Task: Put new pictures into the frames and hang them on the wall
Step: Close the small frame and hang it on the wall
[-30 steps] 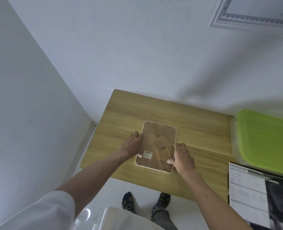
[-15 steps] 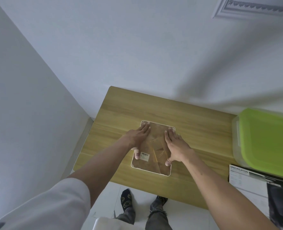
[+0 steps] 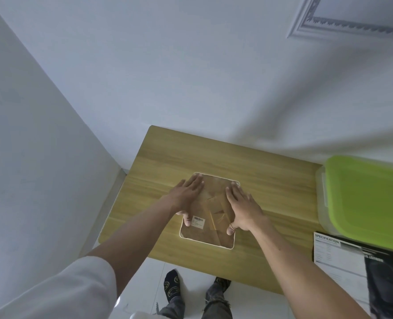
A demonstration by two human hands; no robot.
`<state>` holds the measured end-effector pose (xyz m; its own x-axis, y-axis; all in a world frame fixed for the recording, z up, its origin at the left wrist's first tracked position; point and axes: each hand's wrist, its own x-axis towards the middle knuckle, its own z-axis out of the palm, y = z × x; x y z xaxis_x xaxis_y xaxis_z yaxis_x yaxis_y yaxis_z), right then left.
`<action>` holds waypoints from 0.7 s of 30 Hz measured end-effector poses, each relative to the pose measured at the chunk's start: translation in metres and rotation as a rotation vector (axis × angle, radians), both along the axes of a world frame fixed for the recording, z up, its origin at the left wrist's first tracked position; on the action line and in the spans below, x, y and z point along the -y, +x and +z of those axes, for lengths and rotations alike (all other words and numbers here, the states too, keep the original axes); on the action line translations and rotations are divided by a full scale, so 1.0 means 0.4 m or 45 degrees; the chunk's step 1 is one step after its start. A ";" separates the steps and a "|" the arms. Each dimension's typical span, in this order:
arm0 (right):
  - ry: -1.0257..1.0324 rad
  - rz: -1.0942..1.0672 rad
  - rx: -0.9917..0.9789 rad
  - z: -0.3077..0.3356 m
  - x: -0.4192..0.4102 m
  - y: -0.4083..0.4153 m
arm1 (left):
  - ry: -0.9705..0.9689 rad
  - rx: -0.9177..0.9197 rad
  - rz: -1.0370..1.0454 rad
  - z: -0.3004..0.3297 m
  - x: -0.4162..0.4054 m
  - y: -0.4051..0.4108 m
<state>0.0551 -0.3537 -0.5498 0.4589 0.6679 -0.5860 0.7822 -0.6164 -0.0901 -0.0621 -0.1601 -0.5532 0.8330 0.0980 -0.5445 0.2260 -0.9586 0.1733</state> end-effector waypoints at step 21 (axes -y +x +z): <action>1.174 -1.659 -0.507 0.166 0.086 -0.123 | -1.229 0.668 1.535 0.154 0.094 -0.028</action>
<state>0.0057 -0.3879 -0.4835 0.8836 0.1447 -0.4454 -0.3499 -0.4280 -0.8333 -0.0734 -0.1975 -0.4914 0.6341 0.6032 -0.4838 0.4481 0.2233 0.8657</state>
